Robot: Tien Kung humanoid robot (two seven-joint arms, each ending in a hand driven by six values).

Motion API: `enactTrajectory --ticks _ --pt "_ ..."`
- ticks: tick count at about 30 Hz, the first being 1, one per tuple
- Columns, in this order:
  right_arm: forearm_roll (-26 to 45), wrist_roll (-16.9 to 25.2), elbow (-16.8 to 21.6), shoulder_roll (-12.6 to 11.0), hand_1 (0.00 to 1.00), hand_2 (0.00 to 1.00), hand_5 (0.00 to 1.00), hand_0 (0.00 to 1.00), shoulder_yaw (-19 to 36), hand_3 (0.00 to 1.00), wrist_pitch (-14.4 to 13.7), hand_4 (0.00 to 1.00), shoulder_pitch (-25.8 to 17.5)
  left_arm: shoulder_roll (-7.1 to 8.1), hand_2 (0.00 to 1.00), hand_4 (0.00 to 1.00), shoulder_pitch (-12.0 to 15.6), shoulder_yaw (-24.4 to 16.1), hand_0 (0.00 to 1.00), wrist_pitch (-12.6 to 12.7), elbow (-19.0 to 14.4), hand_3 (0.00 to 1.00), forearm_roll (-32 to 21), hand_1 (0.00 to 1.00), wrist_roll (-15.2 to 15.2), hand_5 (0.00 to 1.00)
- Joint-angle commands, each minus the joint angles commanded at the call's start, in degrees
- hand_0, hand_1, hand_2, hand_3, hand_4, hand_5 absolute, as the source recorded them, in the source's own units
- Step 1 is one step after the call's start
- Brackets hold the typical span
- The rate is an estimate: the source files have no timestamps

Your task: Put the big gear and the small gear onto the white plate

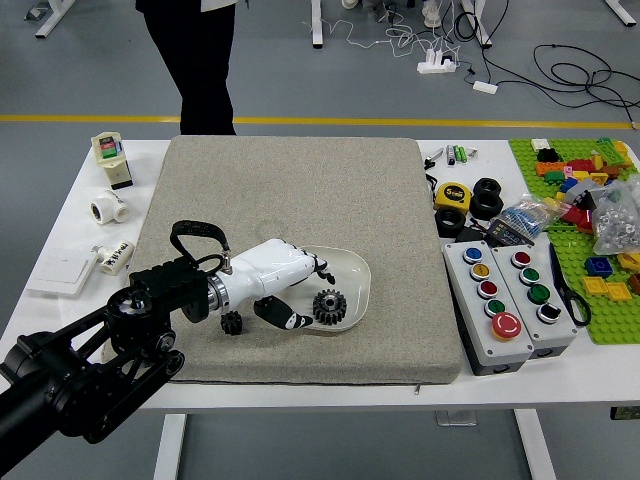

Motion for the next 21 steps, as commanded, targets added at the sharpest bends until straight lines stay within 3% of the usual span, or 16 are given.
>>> enactTrajectory --ticks 1,2,7,13,14,19,20,21 --pt "-0.01 0.00 0.00 0.01 0.667 0.748 0.609 0.657 -0.02 0.560 0.00 0.757 -0.04 -0.02 0.888 0.998 0.21 -0.54 0.711 0.14 -0.37 0.835 0.00 0.800 0.05 0.318" --pt "-0.08 -0.02 0.00 0.05 0.667 0.748 0.609 0.657 0.05 0.559 -0.01 0.756 -0.12 0.07 0.944 0.998 0.66 -1.80 0.809 -0.24 -1.32 0.856 0.00 0.864 -0.04 0.344" --pt "-0.33 -0.05 0.00 0.12 0.667 0.748 0.609 0.657 0.28 0.559 0.01 0.756 -0.39 1.00 0.944 0.998 2.33 -7.06 0.809 -2.81 -4.50 0.856 0.00 0.864 -0.44 0.344" --pt "-0.86 -0.05 0.00 0.17 0.666 0.747 0.608 0.656 0.85 0.560 0.03 0.756 -0.69 3.64 0.908 0.998 5.45 -13.64 0.784 -8.47 -8.41 0.846 0.00 0.838 -1.32 0.328" --pt "-0.93 -0.05 0.00 0.17 0.667 0.748 0.607 0.655 0.91 0.560 0.04 0.756 -0.70 3.99 0.818 0.998 5.82 -14.15 0.698 -9.58 -8.73 0.807 0.00 0.769 -1.41 0.234" --pt "-1.12 -0.04 0.00 0.18 0.667 0.748 0.607 0.655 1.18 0.560 0.03 0.756 -0.79 6.05 0.818 0.998 8.13 -15.86 0.698 -13.55 -10.63 0.807 0.00 0.769 -2.24 0.234" --pt "-1.16 -0.03 0.00 0.18 0.667 0.748 0.608 0.656 1.23 0.560 0.02 0.756 -0.80 6.50 0.755 0.973 8.60 -16.12 0.639 -14.37 -11.12 0.674 0.00 0.701 -2.35 0.146" --pt "-1.17 -0.03 0.00 0.18 0.667 0.748 0.608 0.656 1.27 0.560 0.02 0.756 -0.79 6.87 0.755 0.973 8.97 -16.34 0.639 -15.03 -11.48 0.674 0.00 0.701 -2.45 0.146"
